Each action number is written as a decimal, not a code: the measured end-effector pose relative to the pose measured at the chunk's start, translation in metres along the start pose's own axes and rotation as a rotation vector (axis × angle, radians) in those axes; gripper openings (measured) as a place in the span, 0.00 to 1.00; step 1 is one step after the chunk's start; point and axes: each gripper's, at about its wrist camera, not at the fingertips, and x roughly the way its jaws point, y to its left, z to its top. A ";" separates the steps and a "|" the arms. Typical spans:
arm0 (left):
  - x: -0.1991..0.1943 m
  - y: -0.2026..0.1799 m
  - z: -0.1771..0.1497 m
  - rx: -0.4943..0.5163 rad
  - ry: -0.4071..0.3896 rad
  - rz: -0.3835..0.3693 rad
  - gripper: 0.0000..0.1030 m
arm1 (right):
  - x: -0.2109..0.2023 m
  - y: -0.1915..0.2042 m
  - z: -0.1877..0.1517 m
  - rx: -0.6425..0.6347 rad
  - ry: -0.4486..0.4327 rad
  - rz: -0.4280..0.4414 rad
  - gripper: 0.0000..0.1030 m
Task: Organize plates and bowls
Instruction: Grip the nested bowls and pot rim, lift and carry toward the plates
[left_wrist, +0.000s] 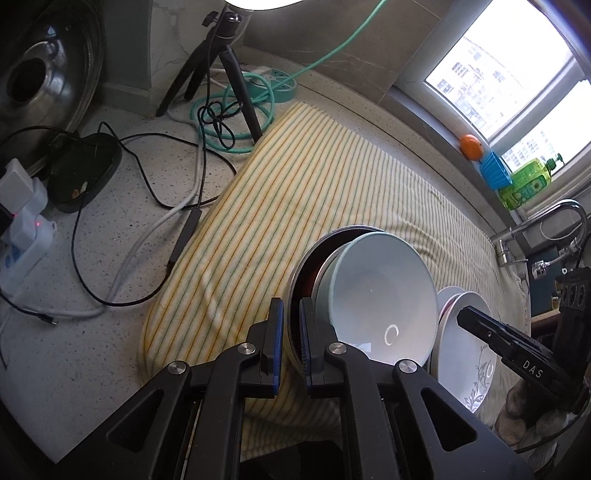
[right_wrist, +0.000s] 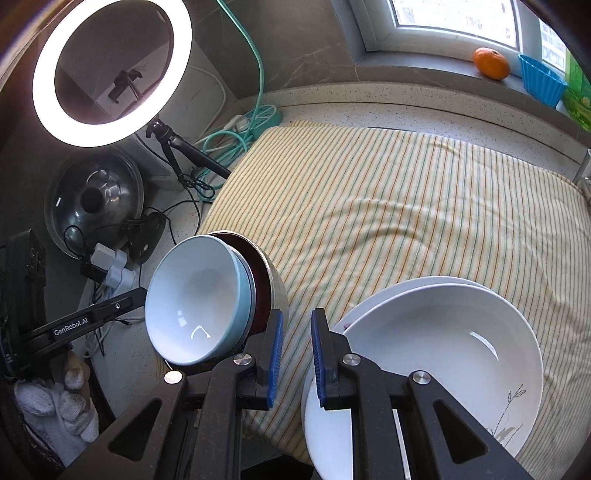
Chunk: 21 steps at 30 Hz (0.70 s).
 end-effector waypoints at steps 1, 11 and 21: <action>0.000 -0.001 0.000 0.008 -0.003 0.006 0.07 | 0.001 -0.001 -0.001 0.013 -0.001 0.003 0.14; 0.002 0.004 -0.002 0.001 -0.016 0.031 0.07 | 0.020 0.003 -0.005 0.011 0.038 0.022 0.14; 0.011 0.001 0.002 0.043 0.014 0.024 0.07 | 0.022 0.001 -0.004 0.023 0.023 0.021 0.14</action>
